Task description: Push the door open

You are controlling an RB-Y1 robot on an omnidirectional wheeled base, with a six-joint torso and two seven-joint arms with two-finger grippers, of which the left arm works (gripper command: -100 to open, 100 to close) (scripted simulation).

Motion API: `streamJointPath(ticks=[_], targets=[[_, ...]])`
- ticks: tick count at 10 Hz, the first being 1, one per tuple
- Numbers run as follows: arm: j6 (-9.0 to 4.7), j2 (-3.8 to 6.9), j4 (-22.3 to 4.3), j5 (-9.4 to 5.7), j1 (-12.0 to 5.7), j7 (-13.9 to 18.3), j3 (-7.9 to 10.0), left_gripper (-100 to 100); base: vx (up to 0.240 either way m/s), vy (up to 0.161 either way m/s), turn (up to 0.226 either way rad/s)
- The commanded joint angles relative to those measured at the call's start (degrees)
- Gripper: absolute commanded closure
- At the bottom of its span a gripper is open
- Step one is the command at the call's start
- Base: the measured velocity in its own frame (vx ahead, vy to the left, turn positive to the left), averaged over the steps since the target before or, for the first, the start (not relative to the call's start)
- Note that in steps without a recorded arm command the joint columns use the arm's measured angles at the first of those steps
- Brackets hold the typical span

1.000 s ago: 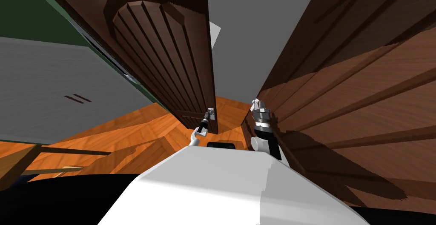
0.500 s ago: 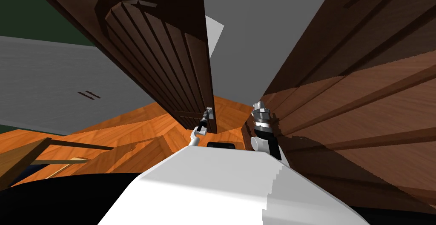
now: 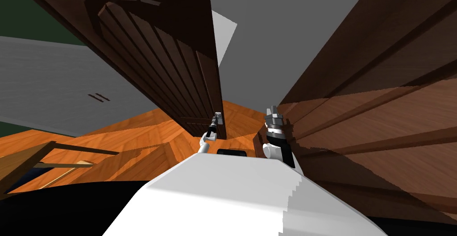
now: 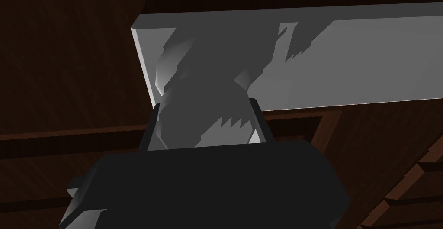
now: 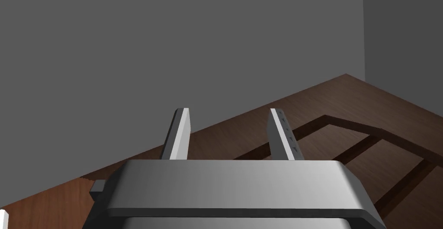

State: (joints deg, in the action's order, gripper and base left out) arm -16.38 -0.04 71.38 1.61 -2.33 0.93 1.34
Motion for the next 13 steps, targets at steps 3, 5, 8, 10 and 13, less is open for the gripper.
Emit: streamJointPath(ticks=[3, 5, 8, 10, 13], targets=[[-0.04, 2.14, -0.1, -0.86, -0.2, -1.1, 0.99, 100, 0.112, 0.032, 0.085], [0.32, 2.32, 0.6, -0.73, 0.31, -1.4, 0.25, -100, 0.059, 0.036, 0.072], [0.28, 1.91, 0.8, -0.53, 0.62, -1.6, -0.69, -100, -0.197, -0.002, 0.003], [0.24, 0.63, 1.1, -0.3, 0.97, -1.8, -1.71, -100, -0.253, -0.029, 0.015], [0.42, -1.19, 1.7, -0.06, 1.39, -2.1, -2.43, -100, -0.193, -0.007, 0.008]])
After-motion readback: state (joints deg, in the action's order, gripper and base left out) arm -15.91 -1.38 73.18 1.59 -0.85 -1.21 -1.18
